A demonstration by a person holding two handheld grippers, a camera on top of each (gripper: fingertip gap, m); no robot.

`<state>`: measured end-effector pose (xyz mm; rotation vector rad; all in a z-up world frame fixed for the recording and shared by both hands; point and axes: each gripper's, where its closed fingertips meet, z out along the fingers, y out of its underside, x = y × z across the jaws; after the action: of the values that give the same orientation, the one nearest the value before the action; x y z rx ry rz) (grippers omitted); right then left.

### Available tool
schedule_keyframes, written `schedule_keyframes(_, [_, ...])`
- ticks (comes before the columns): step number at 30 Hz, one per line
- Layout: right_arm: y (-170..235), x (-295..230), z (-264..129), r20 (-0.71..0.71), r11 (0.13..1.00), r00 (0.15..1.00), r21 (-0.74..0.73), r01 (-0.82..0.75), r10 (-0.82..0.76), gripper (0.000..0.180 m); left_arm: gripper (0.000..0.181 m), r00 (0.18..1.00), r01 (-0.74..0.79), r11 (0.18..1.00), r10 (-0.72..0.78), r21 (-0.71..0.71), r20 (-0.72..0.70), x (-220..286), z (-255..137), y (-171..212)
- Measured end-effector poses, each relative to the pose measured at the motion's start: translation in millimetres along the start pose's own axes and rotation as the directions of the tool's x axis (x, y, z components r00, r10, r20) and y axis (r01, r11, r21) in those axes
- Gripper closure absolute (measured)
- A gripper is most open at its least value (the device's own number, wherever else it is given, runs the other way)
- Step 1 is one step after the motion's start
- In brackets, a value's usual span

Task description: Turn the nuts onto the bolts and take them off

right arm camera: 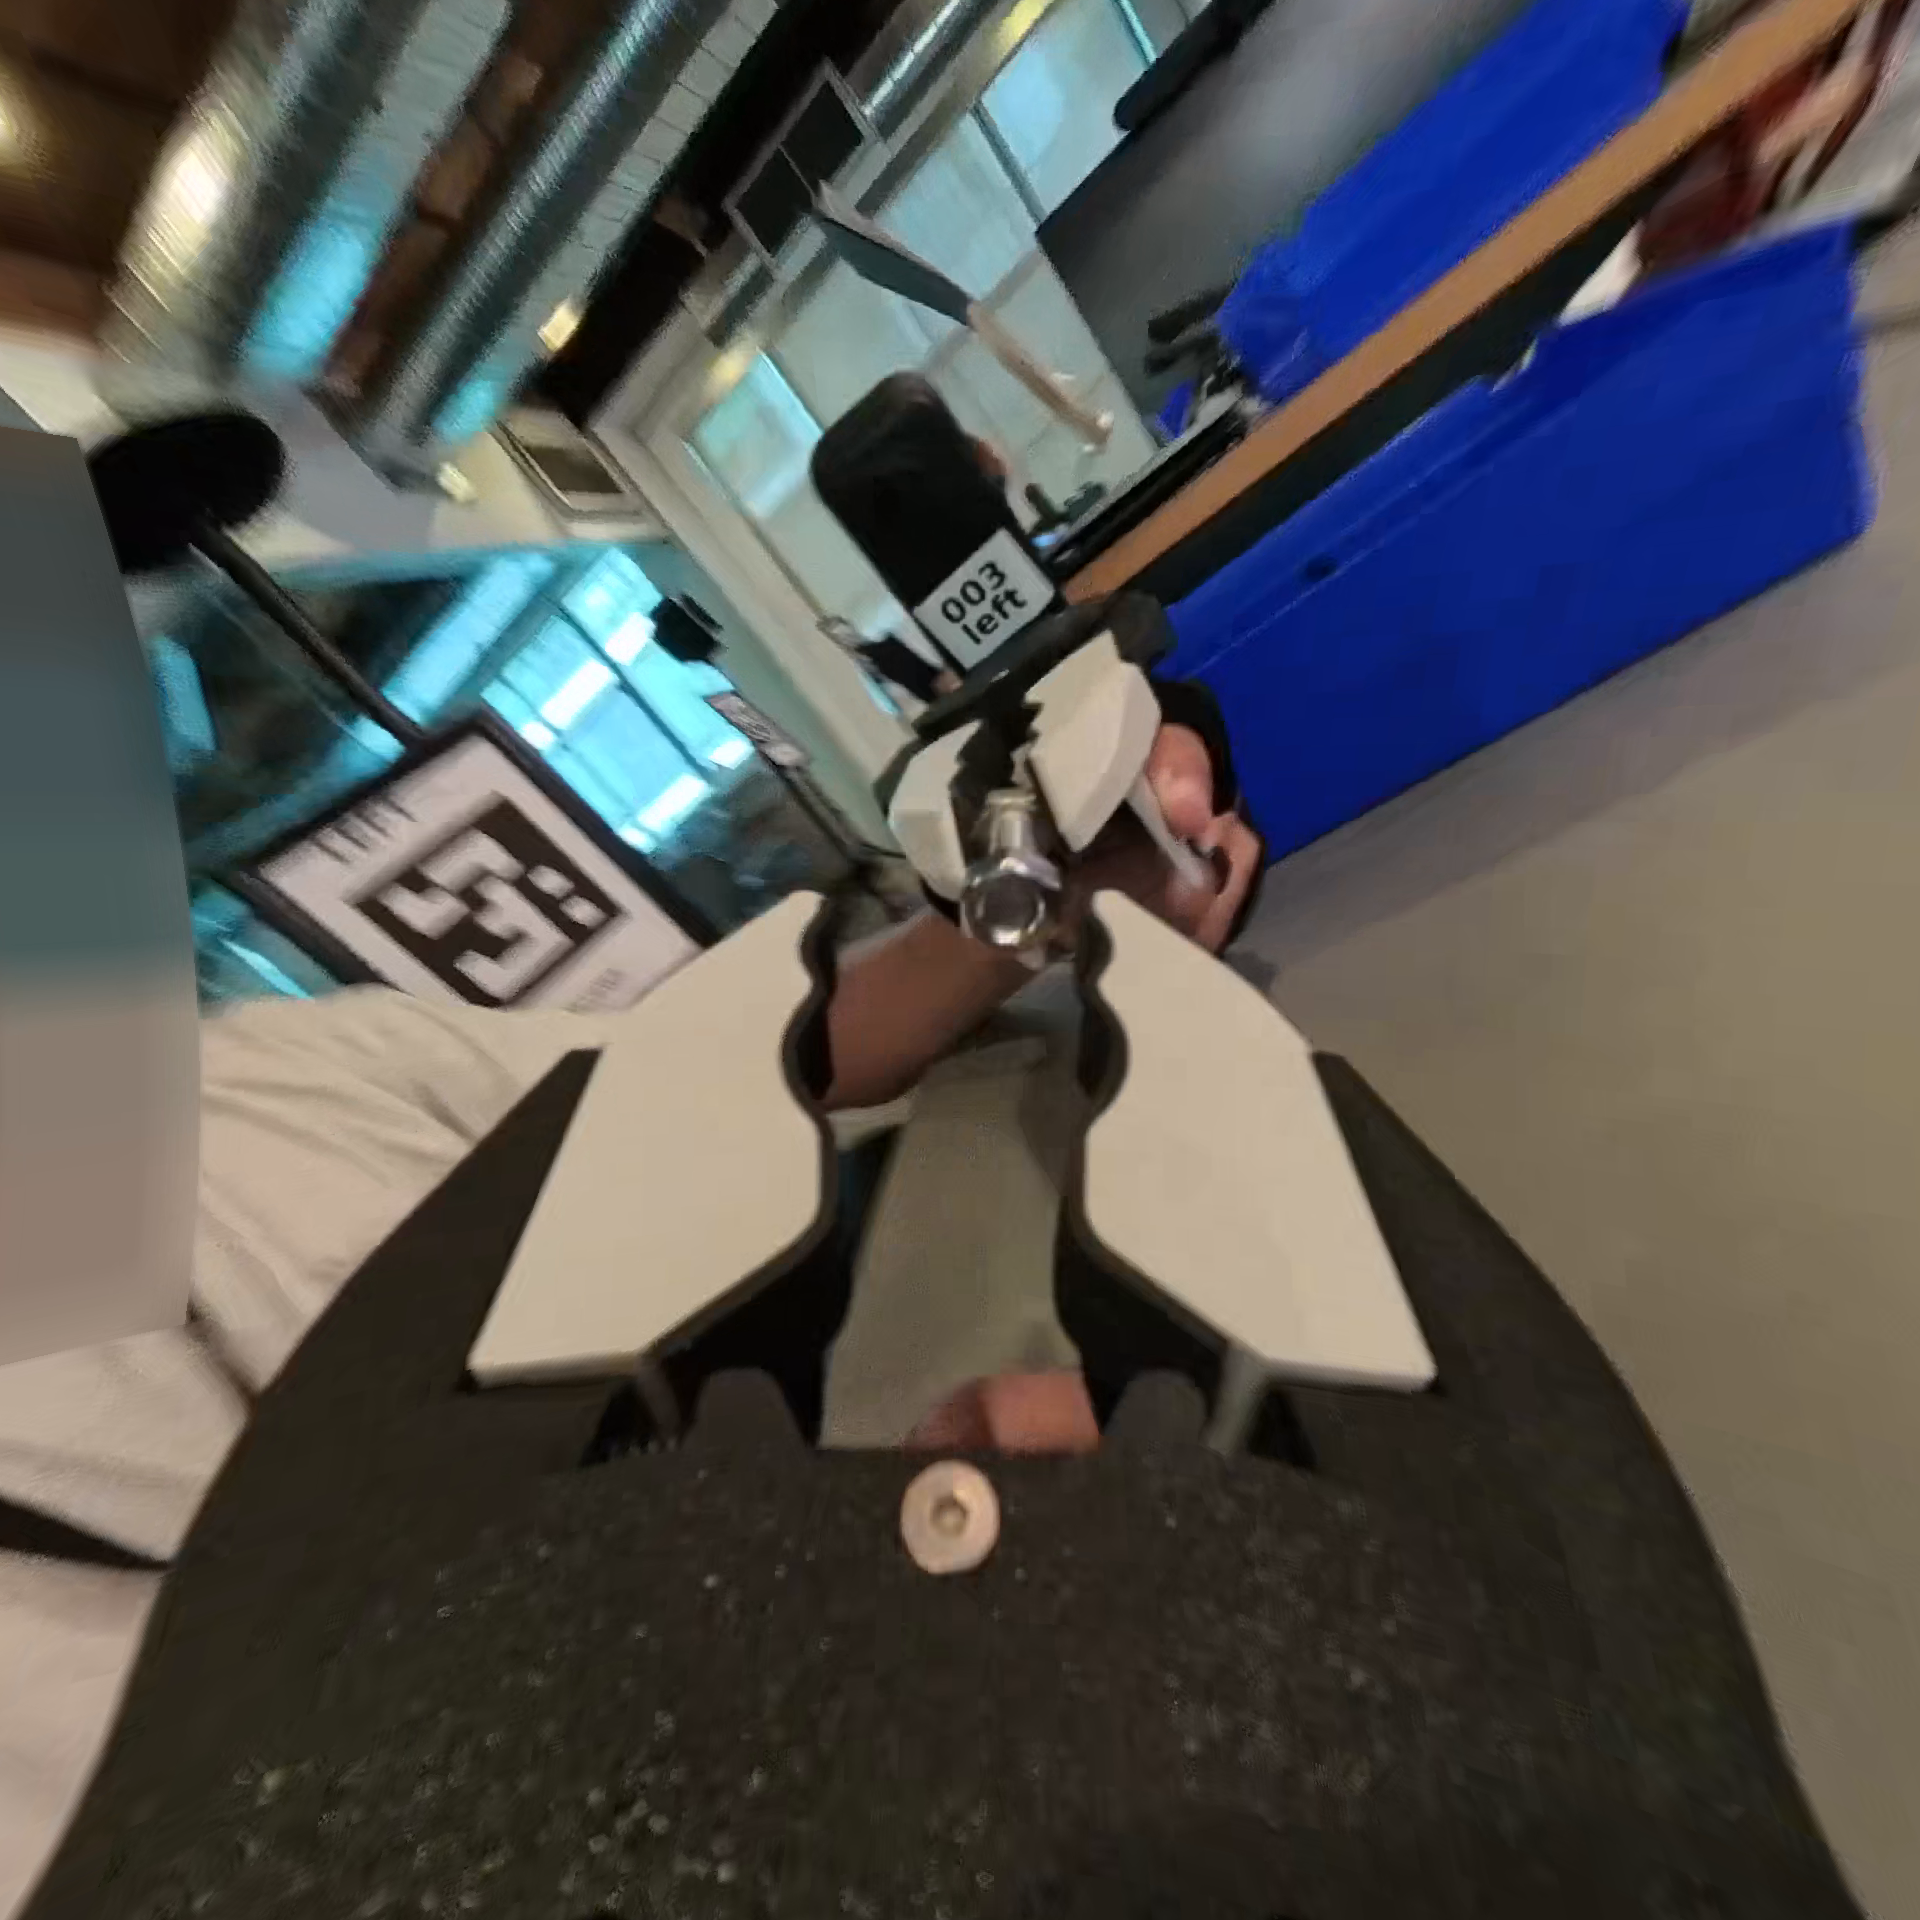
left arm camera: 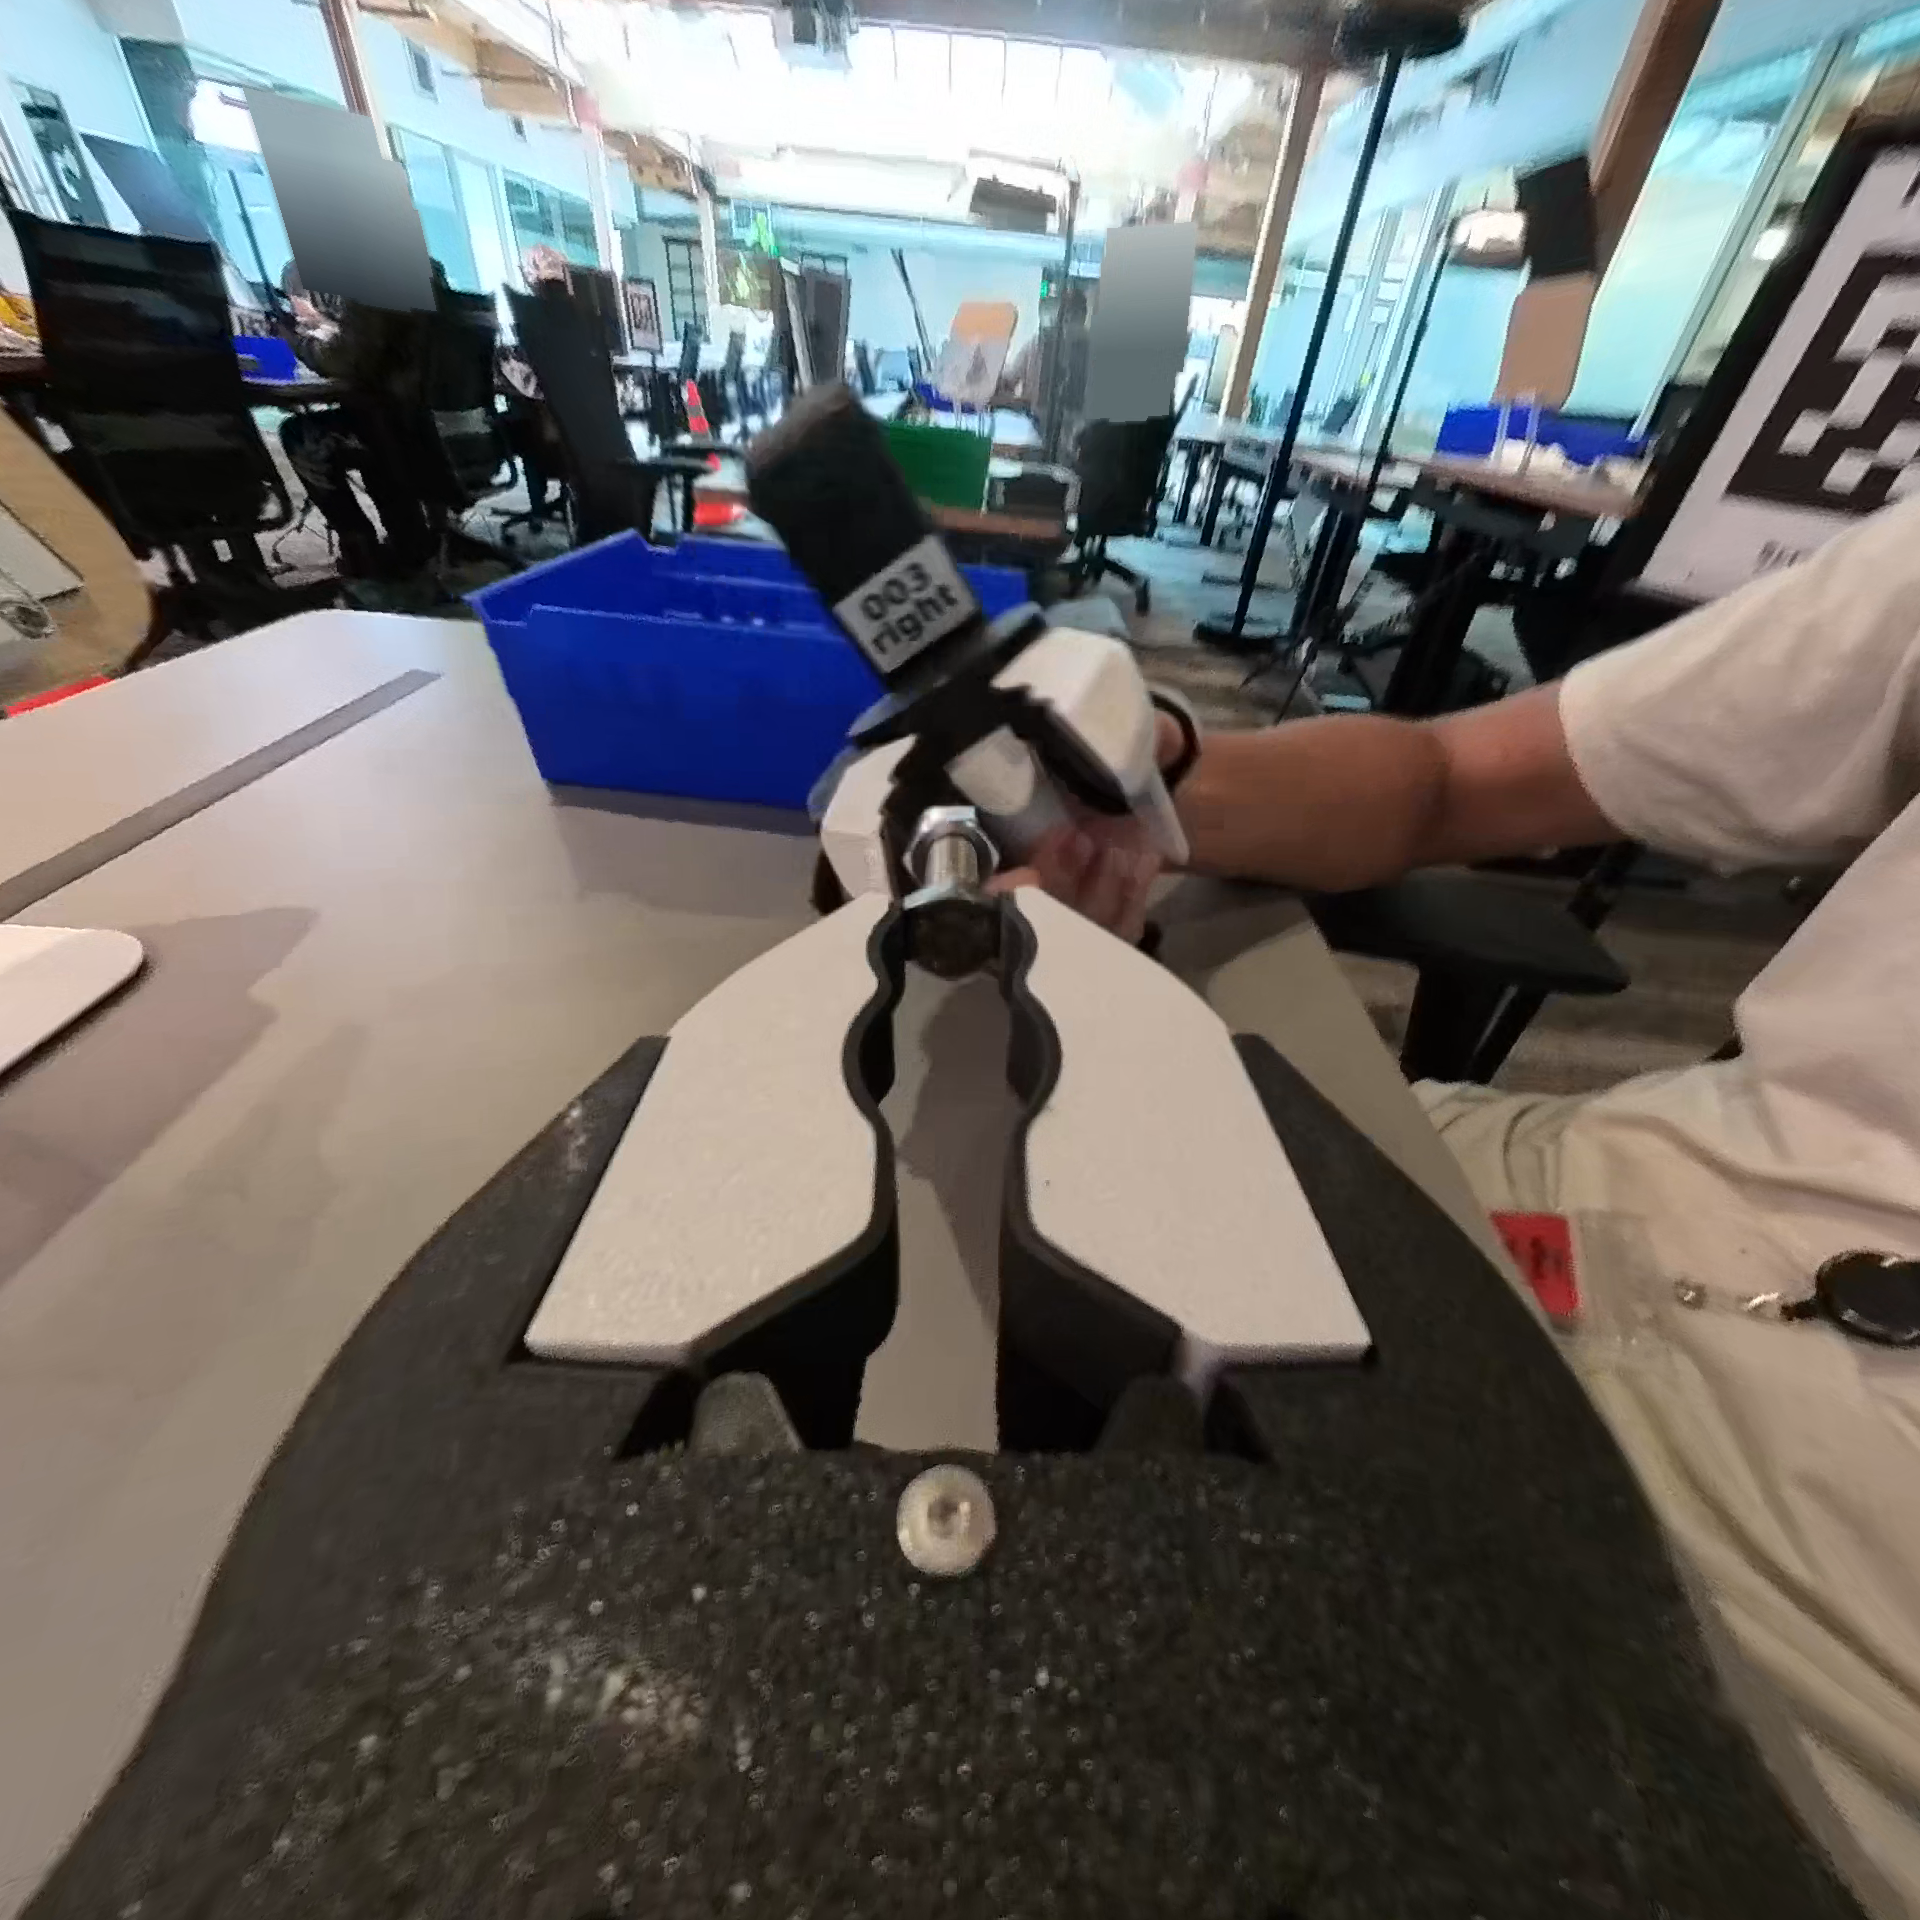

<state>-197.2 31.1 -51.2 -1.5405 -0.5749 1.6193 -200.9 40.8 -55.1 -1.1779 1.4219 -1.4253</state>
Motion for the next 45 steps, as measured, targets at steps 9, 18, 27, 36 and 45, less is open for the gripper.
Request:
schedule_keyframes(9, [5.8,3.4,-6.3,-0.197,-0.054,-0.2,-0.572,0.819,-0.96,0.134,0.164,0.936,0.279,0.96,-0.262,0.041,-0.236,14.1,-3.4,-5.3])
schedule_keyframes(18, [16.6,-0.4,-2.2,-0.127,-0.139,-0.249,-0.556,0.82,-0.96,0.162,0.164,0.93,0.256,0.965,-0.262,-0.058,-0.259,24.6,5.5,12.6])
schedule_keyframes(27, [5.8,-2.3,1.8,-0.228,0.802,0.769,-0.19,0.566,-0.597,0.162,0.164,0.993,0.025,1.0,-0.025,-0.001,-0.116,19.3,4.0,3.0])
schedule_keyframes(36, [5.5,13.7,-2.7,-0.002,0.958,0.958,0.025,-0.286,0.286,0.162,0.164,0.996,-0.089,0.994,0.09,-0.066,0.02,4.1,7.5,11.8])
schedule_keyframes(45, [-4.8,20.3,-16.9,-0.318,0.693,0.617,-0.289,0.66,-0.72,0.136,0.164,0.976,0.187,0.979,-0.175,0.084,-0.128,3.6,-5.4,-8.2])
